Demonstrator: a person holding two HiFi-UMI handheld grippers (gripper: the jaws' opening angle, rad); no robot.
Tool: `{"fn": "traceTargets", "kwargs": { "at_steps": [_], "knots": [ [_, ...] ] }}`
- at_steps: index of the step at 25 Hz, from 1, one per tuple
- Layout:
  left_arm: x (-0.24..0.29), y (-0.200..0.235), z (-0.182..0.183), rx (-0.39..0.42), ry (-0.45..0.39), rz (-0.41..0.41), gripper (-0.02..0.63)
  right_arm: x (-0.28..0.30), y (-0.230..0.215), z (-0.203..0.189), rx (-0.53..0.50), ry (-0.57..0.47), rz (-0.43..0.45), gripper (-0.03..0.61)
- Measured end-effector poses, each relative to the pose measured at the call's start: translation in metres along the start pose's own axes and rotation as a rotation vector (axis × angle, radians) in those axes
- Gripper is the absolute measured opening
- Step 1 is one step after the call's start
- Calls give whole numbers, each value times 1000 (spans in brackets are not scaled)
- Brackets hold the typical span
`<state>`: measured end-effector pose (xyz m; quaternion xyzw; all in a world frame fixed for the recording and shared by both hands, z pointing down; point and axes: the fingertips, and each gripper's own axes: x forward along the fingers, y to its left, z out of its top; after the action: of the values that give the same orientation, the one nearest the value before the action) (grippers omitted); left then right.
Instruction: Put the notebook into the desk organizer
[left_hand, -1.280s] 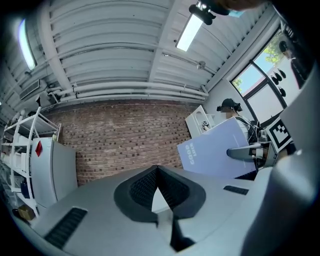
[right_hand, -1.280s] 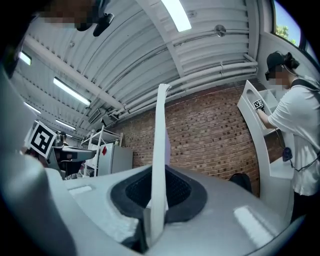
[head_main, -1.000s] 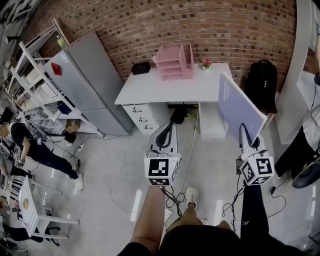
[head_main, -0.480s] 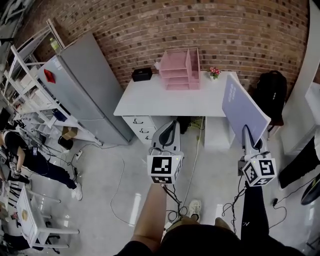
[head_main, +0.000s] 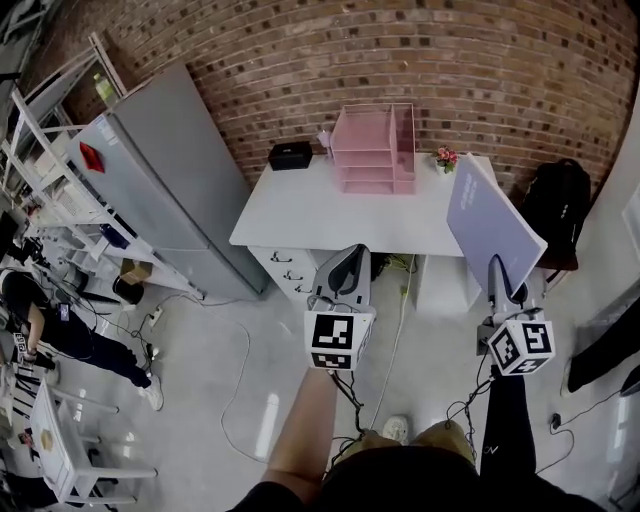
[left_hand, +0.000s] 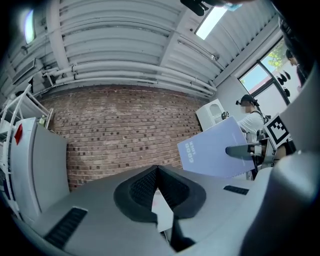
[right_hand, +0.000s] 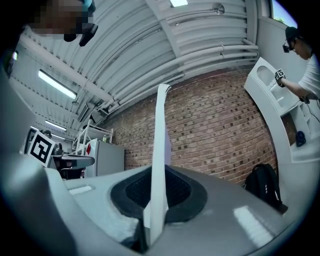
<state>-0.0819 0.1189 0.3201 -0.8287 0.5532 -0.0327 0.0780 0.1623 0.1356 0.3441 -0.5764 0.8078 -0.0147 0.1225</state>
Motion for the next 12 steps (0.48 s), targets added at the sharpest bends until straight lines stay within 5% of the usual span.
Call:
{"fn": "traceTargets", "kwargs": {
  "at_steps": [12],
  "knots": [
    [43,47,-24,-7,29,57,8,76,-14,-28,80,15,-4,29]
  ]
}}
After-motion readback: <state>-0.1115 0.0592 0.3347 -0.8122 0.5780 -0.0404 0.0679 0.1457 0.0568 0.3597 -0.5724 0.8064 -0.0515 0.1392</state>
